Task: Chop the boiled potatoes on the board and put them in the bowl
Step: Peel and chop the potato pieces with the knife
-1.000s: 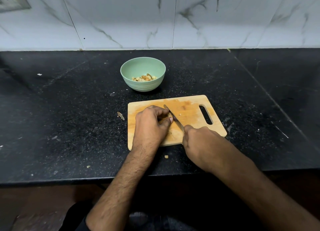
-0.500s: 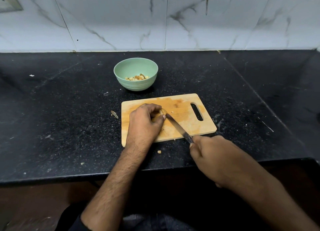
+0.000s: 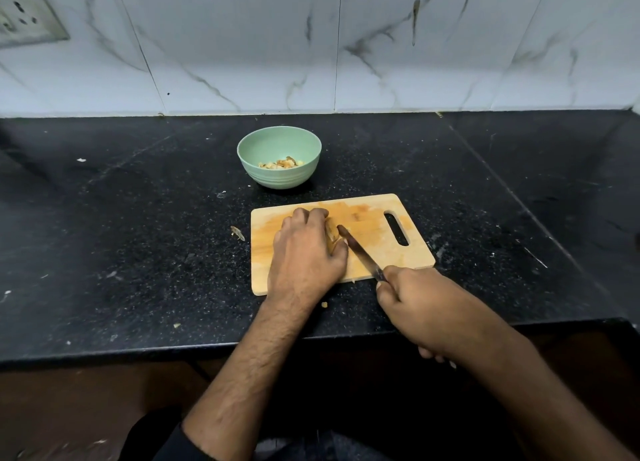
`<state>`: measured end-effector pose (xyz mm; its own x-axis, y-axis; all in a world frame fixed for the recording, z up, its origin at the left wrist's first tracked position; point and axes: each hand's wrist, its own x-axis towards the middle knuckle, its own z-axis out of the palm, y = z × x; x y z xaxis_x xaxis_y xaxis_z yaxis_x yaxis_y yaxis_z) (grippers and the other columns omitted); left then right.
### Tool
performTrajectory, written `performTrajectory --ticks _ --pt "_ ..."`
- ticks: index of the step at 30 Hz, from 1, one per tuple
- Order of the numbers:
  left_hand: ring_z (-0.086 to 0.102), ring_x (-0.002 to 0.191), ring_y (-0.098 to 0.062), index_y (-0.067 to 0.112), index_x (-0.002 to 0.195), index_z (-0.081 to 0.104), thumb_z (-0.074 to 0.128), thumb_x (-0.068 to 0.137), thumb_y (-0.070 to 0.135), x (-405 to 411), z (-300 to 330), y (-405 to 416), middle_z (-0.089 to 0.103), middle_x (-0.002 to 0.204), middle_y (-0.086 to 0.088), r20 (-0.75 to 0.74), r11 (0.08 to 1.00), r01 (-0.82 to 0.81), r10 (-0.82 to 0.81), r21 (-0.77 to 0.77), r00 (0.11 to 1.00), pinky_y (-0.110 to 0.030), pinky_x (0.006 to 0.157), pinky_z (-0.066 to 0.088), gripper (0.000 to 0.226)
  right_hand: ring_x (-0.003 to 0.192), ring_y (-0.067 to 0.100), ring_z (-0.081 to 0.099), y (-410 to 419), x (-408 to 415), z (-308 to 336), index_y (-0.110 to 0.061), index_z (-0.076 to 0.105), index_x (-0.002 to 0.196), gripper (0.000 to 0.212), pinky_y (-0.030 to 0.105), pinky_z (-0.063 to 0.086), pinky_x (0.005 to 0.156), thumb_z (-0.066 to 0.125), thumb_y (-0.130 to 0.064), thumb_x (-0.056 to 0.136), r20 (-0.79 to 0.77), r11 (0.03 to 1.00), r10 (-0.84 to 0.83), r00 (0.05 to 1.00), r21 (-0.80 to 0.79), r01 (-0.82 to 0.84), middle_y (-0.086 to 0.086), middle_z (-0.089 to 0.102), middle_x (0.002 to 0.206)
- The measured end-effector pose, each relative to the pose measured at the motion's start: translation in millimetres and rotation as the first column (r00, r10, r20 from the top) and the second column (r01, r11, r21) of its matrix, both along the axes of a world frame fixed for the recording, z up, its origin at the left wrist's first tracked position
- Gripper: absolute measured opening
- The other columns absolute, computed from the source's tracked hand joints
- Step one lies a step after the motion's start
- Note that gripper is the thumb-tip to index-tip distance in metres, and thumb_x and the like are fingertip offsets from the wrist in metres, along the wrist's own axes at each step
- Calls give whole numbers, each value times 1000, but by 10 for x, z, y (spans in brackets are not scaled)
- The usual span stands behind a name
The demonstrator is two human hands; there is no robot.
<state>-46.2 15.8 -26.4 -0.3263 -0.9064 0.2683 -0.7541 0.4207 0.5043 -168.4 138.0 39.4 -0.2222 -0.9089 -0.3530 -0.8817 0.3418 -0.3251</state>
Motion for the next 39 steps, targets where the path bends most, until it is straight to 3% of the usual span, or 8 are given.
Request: performTrajectory --ticks 6,10,15,18,23,28,35,39 --pt "47 117 -17 23 128 55 65 90 52 -141 45 -97 51 118 0 23 993 -57 55 101 998 -40 108 42 48 38 12 60 58 -73 80 -24 52 106 25 18 41 35 32 -38 106 5 998 -53 999 -45 54 0 62 68" --pt "49 113 -17 24 117 61 64 92 33 -156 58 -110 53 111 4 -48 995 -60 63 76 997 -39 105 44 27 41 11 61 27 -89 72 -24 53 112 26 19 43 36 33 -38 106 9 996 -71 997 -56 71 0 64 72" --pt "61 86 -9 27 111 65 71 82 11 -26 25 -199 64 92 11 -340 980 24 46 199 939 -35 90 54 33 37 11 59 -42 -75 12 -21 54 111 26 21 44 37 34 -37 106 41 997 -59 997 -47 61 1 62 66" --pt "62 87 -1 27 116 64 72 81 3 45 1 -203 68 94 14 -424 970 49 59 239 904 -29 91 54 43 39 12 62 -86 -82 -9 -20 54 110 26 22 46 37 35 -37 106 32 996 -68 997 -49 70 1 62 69" --pt "61 105 -13 30 119 63 82 78 22 89 -61 -205 67 100 18 -396 982 13 64 190 916 -38 97 52 46 49 12 61 -166 -45 -37 -24 54 104 28 30 55 55 33 -43 105 -60 996 -42 997 -85 37 -3 62 70" --pt "58 104 -16 28 96 70 81 82 29 70 -28 -224 63 101 7 -307 985 -52 101 164 946 -37 97 50 18 70 18 58 -232 55 -66 -23 52 102 31 34 50 70 32 -46 105 -137 990 7 991 -136 -26 -3 58 80" --pt "57 71 -2 26 85 72 86 78 26 133 80 -343 67 80 10 -303 954 7 88 300 949 -12 64 43 16 81 21 55 -245 97 -42 -20 54 112 33 34 42 70 29 -42 106 -198 989 56 979 -125 -81 -3 52 80" --pt "54 61 0 22 81 74 89 75 22 121 124 -383 67 71 10 -290 948 19 78 317 954 -13 62 43 15 79 21 56 -260 106 -13 -21 54 116 32 34 44 70 30 -39 106 -191 989 74 979 -111 -97 -4 50 76"
